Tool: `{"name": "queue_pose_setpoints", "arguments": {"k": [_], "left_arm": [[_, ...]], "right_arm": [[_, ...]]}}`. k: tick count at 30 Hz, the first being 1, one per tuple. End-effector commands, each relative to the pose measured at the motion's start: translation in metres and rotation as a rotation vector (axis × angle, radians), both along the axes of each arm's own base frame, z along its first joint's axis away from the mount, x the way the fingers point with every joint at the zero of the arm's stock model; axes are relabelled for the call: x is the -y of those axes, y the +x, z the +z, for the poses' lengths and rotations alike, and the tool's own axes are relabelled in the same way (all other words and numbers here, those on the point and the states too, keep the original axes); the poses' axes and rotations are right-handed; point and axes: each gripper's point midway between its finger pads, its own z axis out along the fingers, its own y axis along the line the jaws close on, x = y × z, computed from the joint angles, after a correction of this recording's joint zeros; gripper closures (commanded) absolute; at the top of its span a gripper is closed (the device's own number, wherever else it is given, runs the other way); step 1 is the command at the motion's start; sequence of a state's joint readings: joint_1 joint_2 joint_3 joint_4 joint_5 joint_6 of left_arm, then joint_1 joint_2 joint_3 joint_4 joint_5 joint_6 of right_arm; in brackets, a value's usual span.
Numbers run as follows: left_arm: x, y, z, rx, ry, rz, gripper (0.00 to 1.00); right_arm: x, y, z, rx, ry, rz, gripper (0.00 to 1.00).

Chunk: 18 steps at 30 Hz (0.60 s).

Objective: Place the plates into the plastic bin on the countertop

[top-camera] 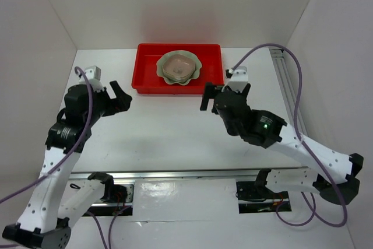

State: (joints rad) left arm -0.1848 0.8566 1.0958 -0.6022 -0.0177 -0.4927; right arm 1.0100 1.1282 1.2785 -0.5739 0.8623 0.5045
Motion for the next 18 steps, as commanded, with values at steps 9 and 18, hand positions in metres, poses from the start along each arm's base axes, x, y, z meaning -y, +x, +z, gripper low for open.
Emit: {"name": "queue_pose_setpoints", "arguments": {"k": [9, 18], "left_arm": [[-0.03, -0.058, -0.02, -0.021, 0.082, 0.073, 0.0], [-0.03, -0.066, -0.021, -0.013, 0.089, 0.061, 0.0]], "right_arm": [[0.059, -0.05, -0.017, -0.038, -0.087, 0.031, 0.01], [0.089, -0.067, -0.002, 0.0, -0.019, 0.031, 0.01]]}}
